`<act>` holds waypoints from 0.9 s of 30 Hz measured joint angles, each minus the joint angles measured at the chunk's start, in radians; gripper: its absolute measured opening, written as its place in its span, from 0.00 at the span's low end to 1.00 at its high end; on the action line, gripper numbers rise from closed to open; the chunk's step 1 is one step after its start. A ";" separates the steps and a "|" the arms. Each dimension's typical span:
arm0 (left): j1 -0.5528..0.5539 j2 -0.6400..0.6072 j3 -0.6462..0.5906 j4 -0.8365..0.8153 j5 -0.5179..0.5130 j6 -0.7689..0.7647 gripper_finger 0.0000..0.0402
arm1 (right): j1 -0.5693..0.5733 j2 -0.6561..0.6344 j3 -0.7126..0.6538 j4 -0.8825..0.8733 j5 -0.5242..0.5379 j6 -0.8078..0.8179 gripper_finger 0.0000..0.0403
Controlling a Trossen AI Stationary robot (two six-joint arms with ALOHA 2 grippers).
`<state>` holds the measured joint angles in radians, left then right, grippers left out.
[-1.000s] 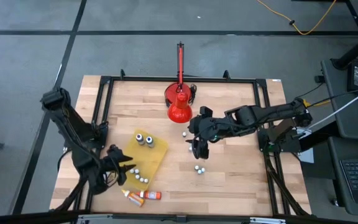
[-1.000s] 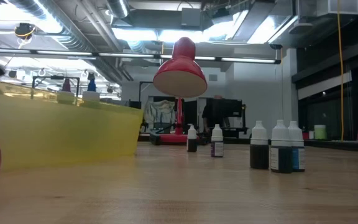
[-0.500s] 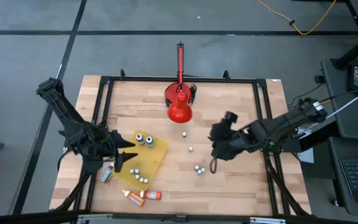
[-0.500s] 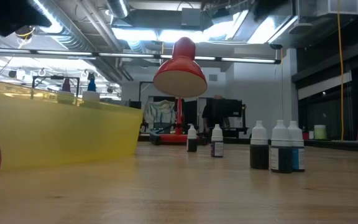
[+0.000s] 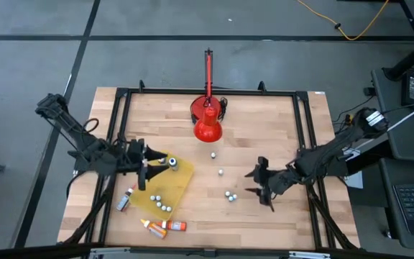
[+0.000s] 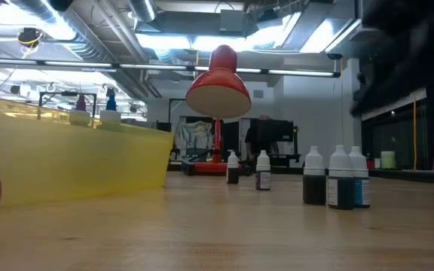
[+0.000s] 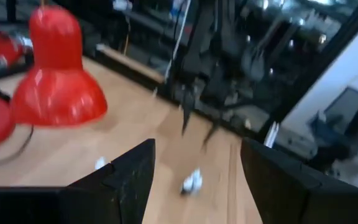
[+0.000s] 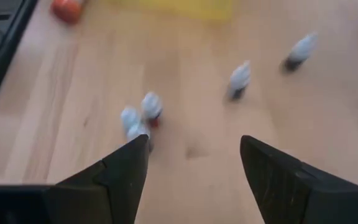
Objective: Pick & Place food coloring
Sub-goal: Put the right small blue food coloring bottle into the yellow bin
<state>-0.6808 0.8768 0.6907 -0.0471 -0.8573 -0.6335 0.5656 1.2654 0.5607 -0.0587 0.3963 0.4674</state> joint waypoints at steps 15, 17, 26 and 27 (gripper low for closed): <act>0.123 0.000 0.000 0.156 0.084 0.140 0.57 | -0.016 0.037 -0.185 0.299 -0.140 -0.208 0.63; 0.130 0.000 0.000 0.156 0.095 0.142 0.57 | -0.026 0.081 -0.185 0.342 -0.170 -0.216 0.63; 0.129 0.000 0.000 0.156 0.098 0.143 0.57 | -0.039 0.309 -0.185 0.641 -0.190 -0.211 0.63; 0.129 0.000 0.000 0.156 0.098 0.143 0.57 | -0.039 0.330 -0.180 0.666 -0.197 -0.215 0.63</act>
<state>-0.5514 0.8768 0.6910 0.1085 -0.7597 -0.4908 0.5267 1.5956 0.3806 0.6076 0.1995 0.2526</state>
